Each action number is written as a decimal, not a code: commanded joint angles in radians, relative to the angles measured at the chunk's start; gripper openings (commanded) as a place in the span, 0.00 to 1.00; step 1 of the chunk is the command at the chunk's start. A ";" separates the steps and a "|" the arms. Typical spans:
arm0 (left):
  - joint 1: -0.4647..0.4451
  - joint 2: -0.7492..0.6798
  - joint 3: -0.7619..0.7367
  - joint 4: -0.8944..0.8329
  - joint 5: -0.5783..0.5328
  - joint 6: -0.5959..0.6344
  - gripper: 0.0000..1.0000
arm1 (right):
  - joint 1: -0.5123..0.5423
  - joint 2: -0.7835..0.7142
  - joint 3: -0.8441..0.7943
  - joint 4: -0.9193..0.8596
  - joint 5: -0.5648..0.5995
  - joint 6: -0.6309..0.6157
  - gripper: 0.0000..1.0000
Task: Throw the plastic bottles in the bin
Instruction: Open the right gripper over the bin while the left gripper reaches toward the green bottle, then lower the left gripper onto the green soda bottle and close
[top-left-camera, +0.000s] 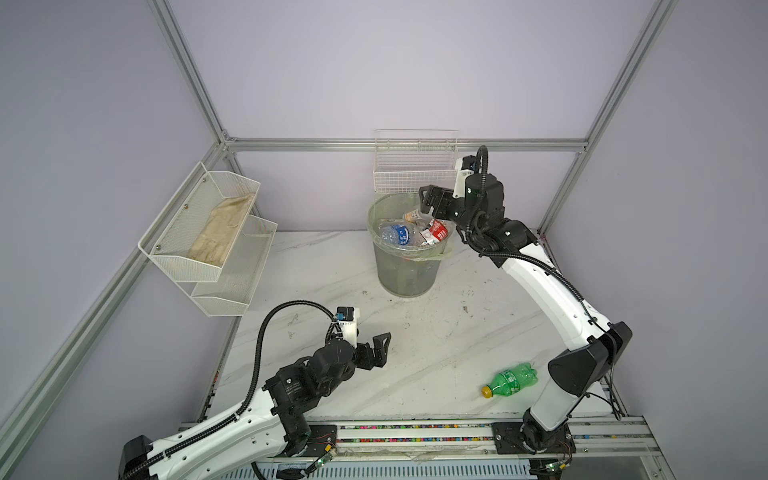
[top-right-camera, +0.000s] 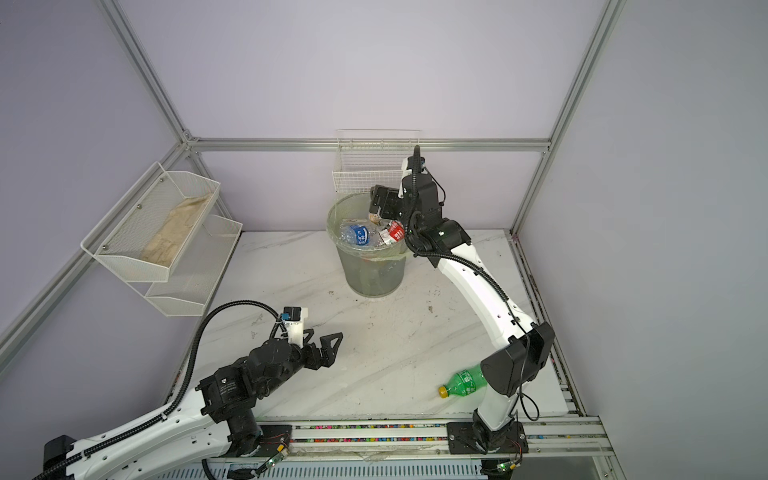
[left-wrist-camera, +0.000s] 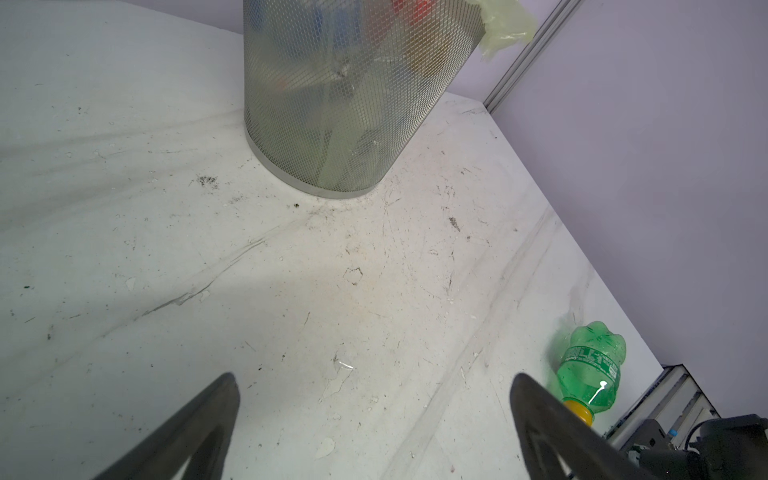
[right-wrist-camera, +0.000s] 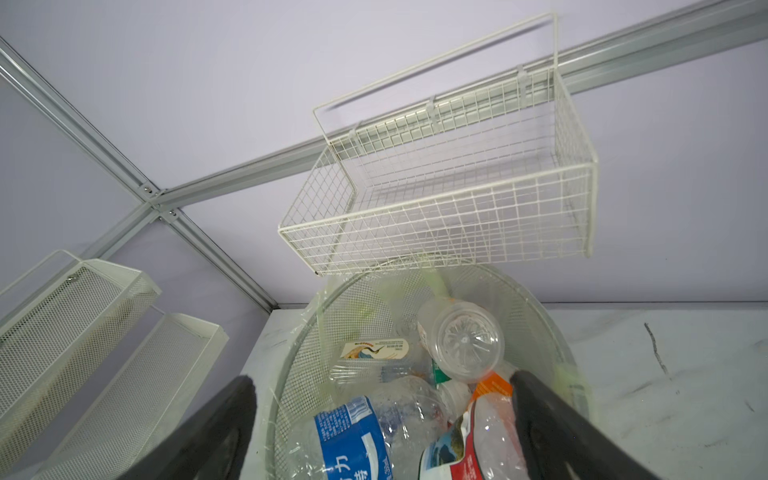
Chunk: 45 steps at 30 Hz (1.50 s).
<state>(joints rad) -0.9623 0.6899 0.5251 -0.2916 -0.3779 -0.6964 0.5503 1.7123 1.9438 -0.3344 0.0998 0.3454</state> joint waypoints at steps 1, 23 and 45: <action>-0.011 -0.007 0.026 0.011 -0.016 0.004 1.00 | 0.001 -0.040 -0.001 -0.004 0.020 -0.018 0.97; -0.103 0.345 0.263 0.130 0.099 0.245 1.00 | 0.000 -0.456 -0.364 -0.013 0.073 0.101 0.97; -0.236 1.076 0.775 0.269 0.453 0.383 0.97 | -0.138 -0.726 -0.600 -0.087 -0.037 0.264 0.97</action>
<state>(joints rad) -1.1839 1.7287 1.1618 -0.0685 0.0063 -0.3466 0.4145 1.0115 1.3598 -0.4091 0.0620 0.5987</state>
